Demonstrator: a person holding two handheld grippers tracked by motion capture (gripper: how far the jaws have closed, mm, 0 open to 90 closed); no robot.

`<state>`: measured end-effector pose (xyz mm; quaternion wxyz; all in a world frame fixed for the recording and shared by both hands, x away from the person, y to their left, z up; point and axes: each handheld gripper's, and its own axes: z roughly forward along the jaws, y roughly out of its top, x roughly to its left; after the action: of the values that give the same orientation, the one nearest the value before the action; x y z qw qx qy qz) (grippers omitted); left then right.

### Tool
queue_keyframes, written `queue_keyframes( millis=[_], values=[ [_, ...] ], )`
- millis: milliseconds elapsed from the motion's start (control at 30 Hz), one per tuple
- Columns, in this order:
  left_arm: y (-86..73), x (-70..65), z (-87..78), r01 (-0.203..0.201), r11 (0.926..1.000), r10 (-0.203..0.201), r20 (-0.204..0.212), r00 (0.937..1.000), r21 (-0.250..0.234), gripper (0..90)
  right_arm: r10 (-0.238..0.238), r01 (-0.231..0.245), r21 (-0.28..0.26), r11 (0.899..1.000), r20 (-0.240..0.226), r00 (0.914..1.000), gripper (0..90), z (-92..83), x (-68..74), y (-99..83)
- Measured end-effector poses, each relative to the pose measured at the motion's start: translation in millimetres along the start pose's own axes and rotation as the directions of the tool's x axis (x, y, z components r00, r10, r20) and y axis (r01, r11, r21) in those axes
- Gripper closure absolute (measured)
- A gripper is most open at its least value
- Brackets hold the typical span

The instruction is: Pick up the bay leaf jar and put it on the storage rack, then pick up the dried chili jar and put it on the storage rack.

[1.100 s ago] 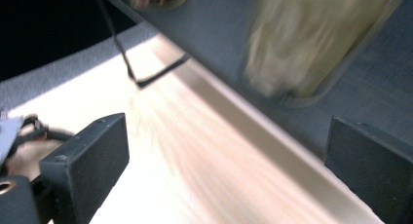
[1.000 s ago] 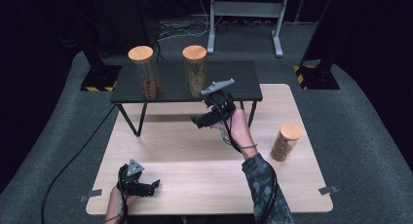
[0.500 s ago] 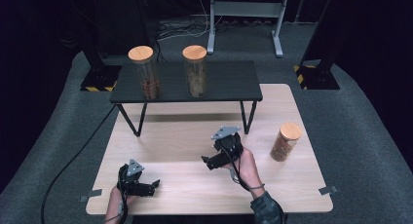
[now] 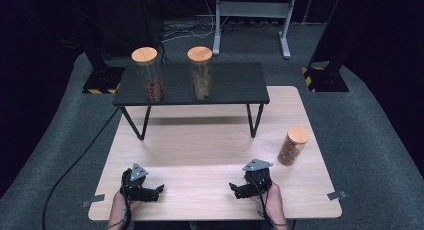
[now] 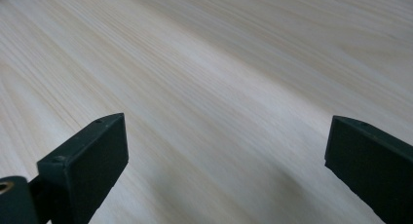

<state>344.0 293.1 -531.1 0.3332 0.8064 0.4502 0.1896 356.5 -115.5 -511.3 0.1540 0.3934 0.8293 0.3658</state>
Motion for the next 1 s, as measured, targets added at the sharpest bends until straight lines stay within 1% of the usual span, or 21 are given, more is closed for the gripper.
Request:
queue_keyframes(
  millis=[100,200,367,533,633,733,867,1000],
  values=[
    [0.1,0.1,0.0,0.000,1.0000,0.000,0.000,1.0000,0.000,0.0,0.010,-0.010,-0.010,1.000,0.027,0.9996,1.1,-5.9,-0.9,-9.2],
    [0.3,0.2,0.1,-0.001,1.0000,0.001,0.002,1.0000,0.001,0.0,0.019,-0.020,0.002,1.000,0.055,0.9983,1.0,-8.6,-2.7,-15.9],
    [0.3,0.1,0.2,-0.001,1.0000,0.001,0.001,1.0000,0.001,0.0,0.024,-0.025,0.009,1.000,0.060,0.9979,0.7,-8.8,-7.8,-24.9],
    [0.3,0.1,0.2,-0.001,1.0000,0.001,0.000,1.0000,0.002,0.0,0.045,-0.045,0.000,0.999,0.076,0.9961,0.0,-16.9,-14.1,-30.0],
    [0.3,0.0,0.2,-0.001,1.0000,0.001,-0.001,1.0000,0.001,0.0,0.063,-0.062,-0.009,0.998,0.096,0.9934,0.0,-25.2,-20.3,-32.3],
    [0.3,0.0,0.2,0.000,1.0000,0.000,0.000,1.0000,0.001,0.0,0.082,-0.080,-0.020,0.997,0.112,0.9903,0.0,-32.4,-26.0,-36.1],
    [0.3,0.1,0.2,0.000,1.0000,0.000,0.000,1.0000,0.001,0.0,0.117,-0.114,-0.033,0.993,0.137,0.9836,0.0,-39.8,-33.8,-43.4],
    [0.5,0.2,0.4,0.000,1.0000,0.000,0.002,1.0000,0.001,0.0,0.168,-0.160,-0.063,0.985,0.169,0.9712,0.0,-48.7,-45.7,-51.1]
  ],
)
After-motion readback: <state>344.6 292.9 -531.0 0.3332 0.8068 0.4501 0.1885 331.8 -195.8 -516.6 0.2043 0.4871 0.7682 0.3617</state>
